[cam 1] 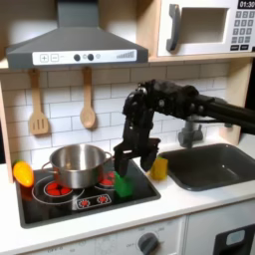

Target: Reach green block

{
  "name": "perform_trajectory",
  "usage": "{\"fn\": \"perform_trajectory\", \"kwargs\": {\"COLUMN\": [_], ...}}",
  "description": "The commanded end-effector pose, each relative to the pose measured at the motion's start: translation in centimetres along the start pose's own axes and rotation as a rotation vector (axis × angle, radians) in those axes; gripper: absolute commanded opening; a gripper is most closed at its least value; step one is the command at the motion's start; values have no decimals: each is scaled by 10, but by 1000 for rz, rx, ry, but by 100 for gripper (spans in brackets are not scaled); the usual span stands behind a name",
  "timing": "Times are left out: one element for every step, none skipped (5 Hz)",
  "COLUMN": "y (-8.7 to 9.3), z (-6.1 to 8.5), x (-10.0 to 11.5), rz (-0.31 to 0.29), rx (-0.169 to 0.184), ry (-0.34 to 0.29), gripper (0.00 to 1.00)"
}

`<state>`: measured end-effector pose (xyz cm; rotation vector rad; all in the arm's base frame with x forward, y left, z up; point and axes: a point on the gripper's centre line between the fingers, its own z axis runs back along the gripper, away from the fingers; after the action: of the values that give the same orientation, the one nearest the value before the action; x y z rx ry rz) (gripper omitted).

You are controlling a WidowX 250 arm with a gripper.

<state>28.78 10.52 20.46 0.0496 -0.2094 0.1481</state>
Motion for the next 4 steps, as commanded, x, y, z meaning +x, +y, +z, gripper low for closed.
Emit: {"fn": "perform_trajectory", "kwargs": {"y": [7, 6, 1, -3], "z": [-9, -14, -18, -23], "x": [13, 17, 19, 22], "rz": [-18, -30, -58, -63], "rx": [-20, -28, -41, -46], "ry": [-5, 0, 4, 7], "gripper": [100, 100, 100, 100]}}
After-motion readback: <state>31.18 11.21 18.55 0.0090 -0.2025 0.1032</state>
